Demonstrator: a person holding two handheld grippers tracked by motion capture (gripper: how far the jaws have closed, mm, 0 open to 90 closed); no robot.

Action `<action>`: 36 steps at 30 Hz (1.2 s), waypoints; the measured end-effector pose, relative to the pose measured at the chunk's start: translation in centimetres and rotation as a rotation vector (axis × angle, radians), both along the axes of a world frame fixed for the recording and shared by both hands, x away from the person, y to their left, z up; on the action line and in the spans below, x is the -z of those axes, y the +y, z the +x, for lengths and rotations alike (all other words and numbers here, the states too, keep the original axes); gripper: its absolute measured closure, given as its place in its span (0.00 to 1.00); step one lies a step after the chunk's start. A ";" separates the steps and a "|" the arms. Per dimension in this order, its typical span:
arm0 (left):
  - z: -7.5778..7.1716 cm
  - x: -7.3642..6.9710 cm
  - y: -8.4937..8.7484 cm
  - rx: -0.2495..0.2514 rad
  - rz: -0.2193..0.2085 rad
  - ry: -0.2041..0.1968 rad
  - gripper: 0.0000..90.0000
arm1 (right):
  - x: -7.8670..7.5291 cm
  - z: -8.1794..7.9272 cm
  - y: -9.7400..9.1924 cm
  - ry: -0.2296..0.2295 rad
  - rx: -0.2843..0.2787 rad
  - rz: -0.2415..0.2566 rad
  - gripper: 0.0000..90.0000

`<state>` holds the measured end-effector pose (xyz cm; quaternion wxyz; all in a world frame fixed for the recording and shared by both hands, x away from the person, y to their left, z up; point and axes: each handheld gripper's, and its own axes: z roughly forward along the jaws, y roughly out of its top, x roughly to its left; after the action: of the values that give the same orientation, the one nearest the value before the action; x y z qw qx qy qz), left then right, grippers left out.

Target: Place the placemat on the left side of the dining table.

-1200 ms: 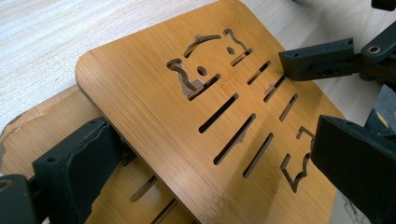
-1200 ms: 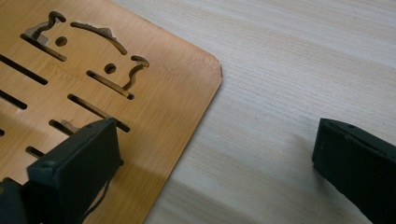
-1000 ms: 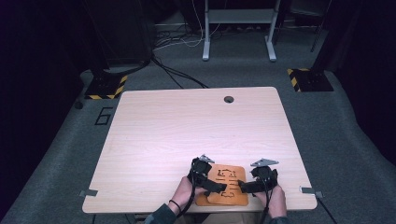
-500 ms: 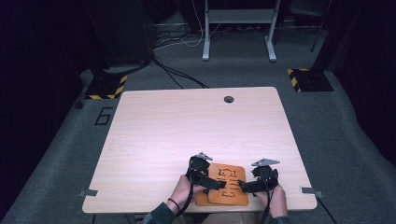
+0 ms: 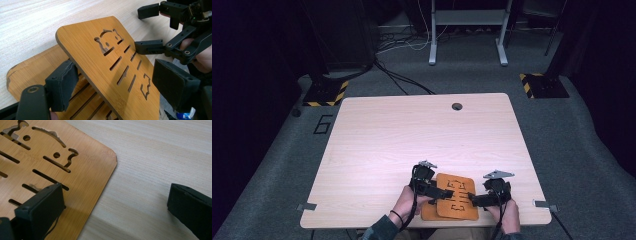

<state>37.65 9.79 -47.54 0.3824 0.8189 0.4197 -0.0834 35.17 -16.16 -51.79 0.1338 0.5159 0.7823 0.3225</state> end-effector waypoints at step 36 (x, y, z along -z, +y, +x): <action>-0.2 -4.5 -3.5 0.050 0.016 0.003 0.26 | 0.8 -0.9 -1.9 -0.082 0.006 0.121 0.01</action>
<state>37.49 6.30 -43.05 0.3730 0.8321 0.4002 -0.0909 34.23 -18.06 -52.57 0.1351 0.5119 0.7535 0.3897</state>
